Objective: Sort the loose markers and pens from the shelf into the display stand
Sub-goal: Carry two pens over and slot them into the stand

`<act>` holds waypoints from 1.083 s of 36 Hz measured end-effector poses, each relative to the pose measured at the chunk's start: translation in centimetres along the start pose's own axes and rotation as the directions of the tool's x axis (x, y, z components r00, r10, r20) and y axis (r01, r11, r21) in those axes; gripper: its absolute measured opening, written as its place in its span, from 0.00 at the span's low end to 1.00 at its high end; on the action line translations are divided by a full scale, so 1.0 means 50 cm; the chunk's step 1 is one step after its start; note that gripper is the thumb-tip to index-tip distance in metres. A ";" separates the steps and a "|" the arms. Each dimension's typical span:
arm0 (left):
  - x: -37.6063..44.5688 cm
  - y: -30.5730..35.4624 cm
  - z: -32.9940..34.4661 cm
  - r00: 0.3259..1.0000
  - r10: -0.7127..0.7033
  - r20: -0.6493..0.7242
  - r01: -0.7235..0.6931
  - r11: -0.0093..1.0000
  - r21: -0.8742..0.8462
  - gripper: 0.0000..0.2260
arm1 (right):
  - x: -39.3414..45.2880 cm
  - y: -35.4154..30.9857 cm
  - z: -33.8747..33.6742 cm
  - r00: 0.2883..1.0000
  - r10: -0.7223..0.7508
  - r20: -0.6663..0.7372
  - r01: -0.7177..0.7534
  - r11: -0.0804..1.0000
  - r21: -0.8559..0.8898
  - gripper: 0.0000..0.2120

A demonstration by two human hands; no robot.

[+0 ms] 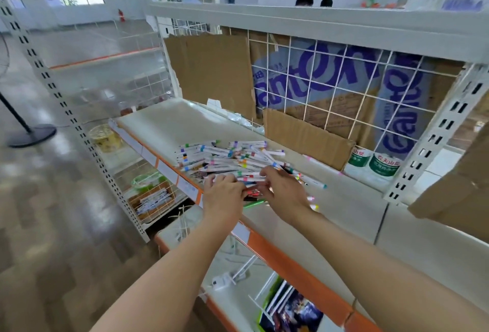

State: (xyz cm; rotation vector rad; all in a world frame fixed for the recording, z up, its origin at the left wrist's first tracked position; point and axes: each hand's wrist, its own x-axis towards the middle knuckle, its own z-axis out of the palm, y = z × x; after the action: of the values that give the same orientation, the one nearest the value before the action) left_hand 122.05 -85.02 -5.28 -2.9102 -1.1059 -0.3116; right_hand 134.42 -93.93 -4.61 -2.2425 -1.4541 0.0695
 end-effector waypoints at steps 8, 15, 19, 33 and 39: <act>-0.003 -0.065 0.007 0.970 -0.240 0.028 0.240 0.951 -0.195 0.13 | 0.006 -0.018 0.050 0.980 -0.077 0.185 0.121 0.964 -0.237 0.11; -0.008 -0.089 0.008 0.963 -0.265 0.044 0.266 0.918 -0.295 0.13 | 0.012 -0.021 0.073 0.964 -0.115 0.240 0.198 0.914 -0.355 0.11; 0.001 -0.086 0.003 0.959 -0.284 0.022 0.275 0.900 -0.338 0.13 | 0.017 -0.025 0.062 0.977 -0.073 0.201 0.128 0.952 -0.278 0.07; 0.019 -0.049 -0.004 0.982 -0.183 -0.047 0.141 0.875 -0.464 0.10 | -0.014 -0.013 -0.004 0.936 0.349 -0.043 -0.352 0.929 -0.113 0.12; 0.020 -0.001 0.012 0.998 -0.049 -0.044 0.019 0.856 -0.517 0.09 | -0.064 0.006 -0.028 0.819 0.538 -0.197 -0.528 0.843 0.108 0.07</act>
State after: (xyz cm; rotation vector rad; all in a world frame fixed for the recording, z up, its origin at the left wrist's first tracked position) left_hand 122.84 -84.30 -5.67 -3.3053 -1.2271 -0.8058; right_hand 133.66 -97.33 -4.11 -2.4599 -0.6666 0.0304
